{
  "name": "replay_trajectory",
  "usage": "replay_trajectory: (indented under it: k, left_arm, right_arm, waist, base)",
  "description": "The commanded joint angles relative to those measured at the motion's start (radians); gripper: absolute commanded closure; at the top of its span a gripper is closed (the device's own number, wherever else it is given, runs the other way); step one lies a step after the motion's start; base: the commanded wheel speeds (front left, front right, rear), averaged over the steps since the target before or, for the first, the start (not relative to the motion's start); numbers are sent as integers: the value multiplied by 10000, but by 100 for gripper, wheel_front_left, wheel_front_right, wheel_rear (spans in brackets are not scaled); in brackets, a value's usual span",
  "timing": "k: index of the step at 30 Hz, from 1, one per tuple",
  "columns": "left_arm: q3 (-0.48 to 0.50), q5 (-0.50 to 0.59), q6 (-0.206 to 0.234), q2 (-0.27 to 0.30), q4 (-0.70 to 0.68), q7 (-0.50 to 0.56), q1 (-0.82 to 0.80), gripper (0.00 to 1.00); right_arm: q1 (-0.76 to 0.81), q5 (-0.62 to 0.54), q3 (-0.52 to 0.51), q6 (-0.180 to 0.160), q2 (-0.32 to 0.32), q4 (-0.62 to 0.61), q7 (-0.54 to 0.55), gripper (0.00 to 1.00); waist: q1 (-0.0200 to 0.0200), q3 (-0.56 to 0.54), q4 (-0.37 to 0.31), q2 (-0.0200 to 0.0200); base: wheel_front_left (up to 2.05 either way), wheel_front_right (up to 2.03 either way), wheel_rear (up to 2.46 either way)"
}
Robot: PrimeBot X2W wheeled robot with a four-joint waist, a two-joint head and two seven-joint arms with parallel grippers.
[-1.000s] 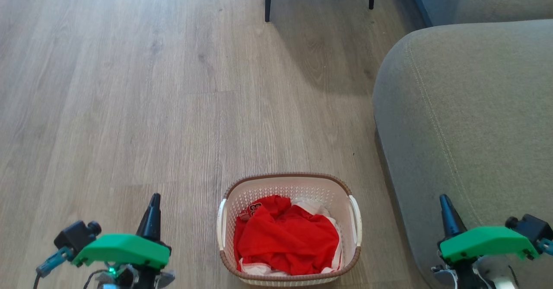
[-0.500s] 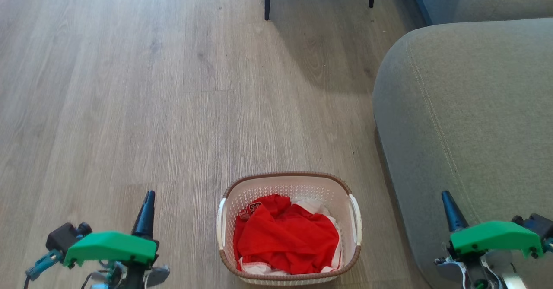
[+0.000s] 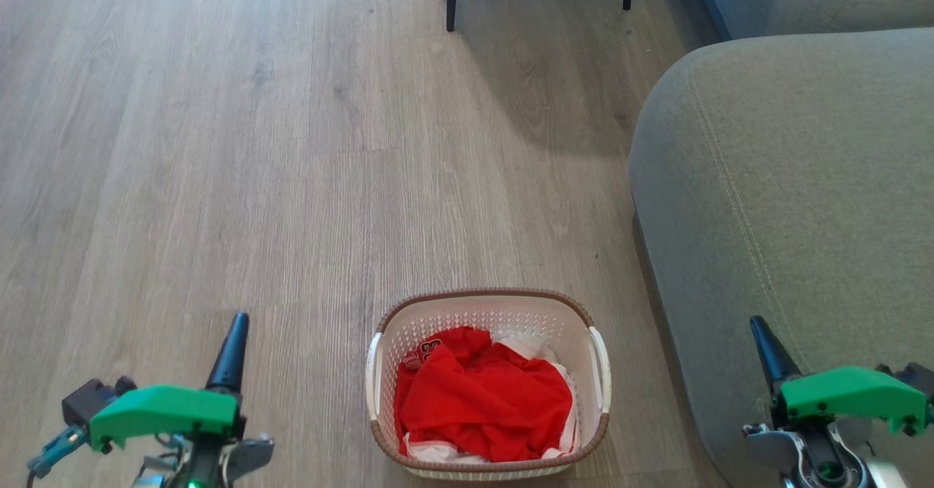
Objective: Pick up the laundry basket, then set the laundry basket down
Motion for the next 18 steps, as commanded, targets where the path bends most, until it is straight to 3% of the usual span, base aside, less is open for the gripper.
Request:
replay_trajectory:
  k: [1,18]
  left_arm:
    - [416,-283,-92,147,-272,83,-655,100]
    - [925,-2177,-276,129,-193,589,-874,100]
  right_arm:
    - [-533,289,55,56,-164,-284,101,100]
    - [-741,2125,-255,66,-160,-188,602,100]
  waist:
    - [0,4,-1,0]
    - [-1,53,-11,0]
  base:
    - [0,0,0]
    - [0,0,0]
